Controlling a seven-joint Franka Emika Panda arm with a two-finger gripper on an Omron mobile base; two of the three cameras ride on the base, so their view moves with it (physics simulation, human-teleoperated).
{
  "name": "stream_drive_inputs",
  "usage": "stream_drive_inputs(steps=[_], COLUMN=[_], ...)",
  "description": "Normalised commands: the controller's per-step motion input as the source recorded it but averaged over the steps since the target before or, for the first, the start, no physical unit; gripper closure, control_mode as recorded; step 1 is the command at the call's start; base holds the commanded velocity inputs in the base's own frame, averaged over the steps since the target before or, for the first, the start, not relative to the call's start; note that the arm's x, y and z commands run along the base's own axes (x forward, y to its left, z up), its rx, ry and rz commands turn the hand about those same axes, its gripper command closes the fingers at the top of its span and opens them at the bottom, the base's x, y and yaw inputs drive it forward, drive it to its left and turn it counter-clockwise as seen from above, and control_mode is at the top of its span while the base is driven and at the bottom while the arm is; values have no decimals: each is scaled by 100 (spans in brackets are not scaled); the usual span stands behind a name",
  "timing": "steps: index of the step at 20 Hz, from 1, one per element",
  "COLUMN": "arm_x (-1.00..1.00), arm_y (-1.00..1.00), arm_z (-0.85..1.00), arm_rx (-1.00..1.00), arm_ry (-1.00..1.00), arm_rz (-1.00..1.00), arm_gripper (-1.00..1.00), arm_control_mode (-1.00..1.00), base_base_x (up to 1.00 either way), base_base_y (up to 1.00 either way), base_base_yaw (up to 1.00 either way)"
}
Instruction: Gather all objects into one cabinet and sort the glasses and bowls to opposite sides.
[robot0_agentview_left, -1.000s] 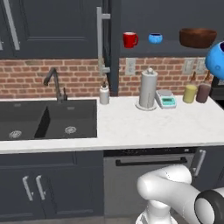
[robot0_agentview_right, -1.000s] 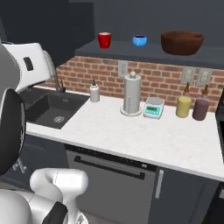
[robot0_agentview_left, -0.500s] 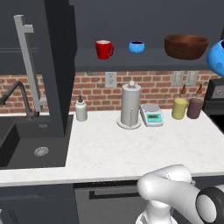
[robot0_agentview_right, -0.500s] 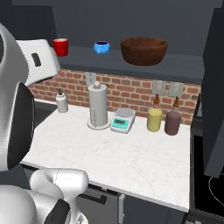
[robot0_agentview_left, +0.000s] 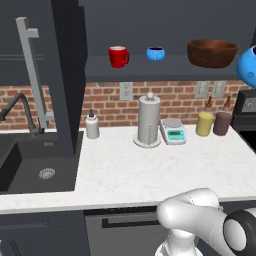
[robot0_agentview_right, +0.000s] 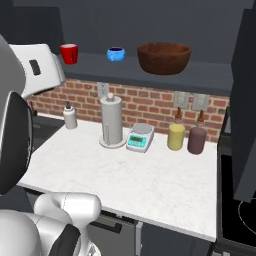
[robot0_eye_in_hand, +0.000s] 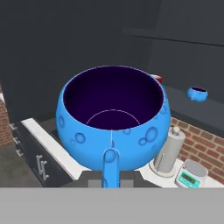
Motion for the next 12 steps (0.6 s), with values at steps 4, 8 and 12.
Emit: stream_drive_inputs(steps=[4, 8, 12], arm_x=[0, 0, 0], arm_y=[0, 0, 0], arm_z=[0, 0, 0], arm_rx=[0, 0, 0], arm_ry=[0, 0, 0], arm_rz=[0, 0, 0], arm_gripper=[100, 100, 100], arm_control_mode=[100, 100, 100], base_base_x=[64, 51, 46], base_base_y=[-31, -27, -18], base_base_yaw=[-2, -1, -2])
